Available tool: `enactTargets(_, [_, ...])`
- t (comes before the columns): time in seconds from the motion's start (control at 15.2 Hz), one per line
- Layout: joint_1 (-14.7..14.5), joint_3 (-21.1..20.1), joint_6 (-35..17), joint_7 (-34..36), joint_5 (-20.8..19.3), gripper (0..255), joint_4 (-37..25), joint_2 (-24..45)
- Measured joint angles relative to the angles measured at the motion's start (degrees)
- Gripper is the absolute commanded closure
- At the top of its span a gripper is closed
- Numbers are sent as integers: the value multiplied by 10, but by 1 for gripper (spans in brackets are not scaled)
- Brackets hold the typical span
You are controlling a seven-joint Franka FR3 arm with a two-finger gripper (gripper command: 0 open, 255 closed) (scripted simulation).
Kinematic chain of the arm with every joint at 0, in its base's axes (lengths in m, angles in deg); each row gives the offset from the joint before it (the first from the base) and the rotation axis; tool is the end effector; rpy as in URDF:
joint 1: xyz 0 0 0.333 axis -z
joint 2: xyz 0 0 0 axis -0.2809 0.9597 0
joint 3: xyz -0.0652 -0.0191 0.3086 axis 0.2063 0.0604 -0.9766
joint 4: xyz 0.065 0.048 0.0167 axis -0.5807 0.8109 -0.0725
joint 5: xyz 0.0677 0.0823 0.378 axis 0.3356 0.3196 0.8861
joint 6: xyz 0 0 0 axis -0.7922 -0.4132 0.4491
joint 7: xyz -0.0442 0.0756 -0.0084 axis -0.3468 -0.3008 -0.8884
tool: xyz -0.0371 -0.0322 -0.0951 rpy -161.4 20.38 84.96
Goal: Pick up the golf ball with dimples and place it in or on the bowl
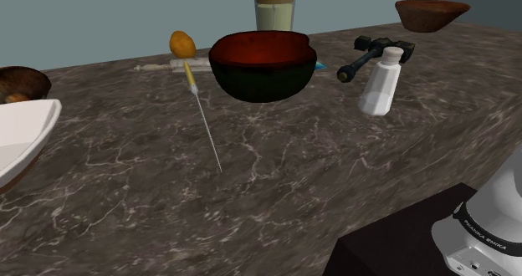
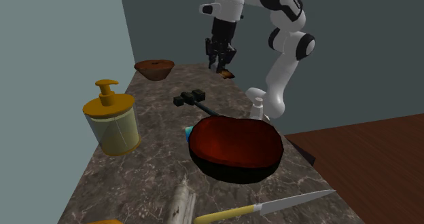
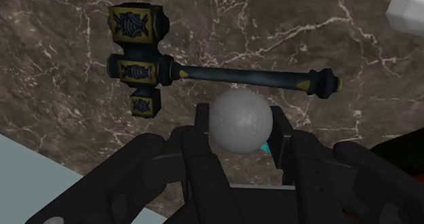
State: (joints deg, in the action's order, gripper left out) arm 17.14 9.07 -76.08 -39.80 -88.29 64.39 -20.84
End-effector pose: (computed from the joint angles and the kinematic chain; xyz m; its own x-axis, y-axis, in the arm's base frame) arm 0.3246 0.0814 0.7513 0.9775 0.1792 0.1116 0.1596 -0.9733 0.1647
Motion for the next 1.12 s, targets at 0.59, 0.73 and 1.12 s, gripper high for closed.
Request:
enactTargets(0.59, [-6, -115, 6, 127, 2, 255, -128, 135])
enactTargets(0.73, [-10, -143, 6, 159, -6, 255, -157, 170])
enactTargets(1.12, [-43, -234, 48, 265, -75, 255, -313, 319])
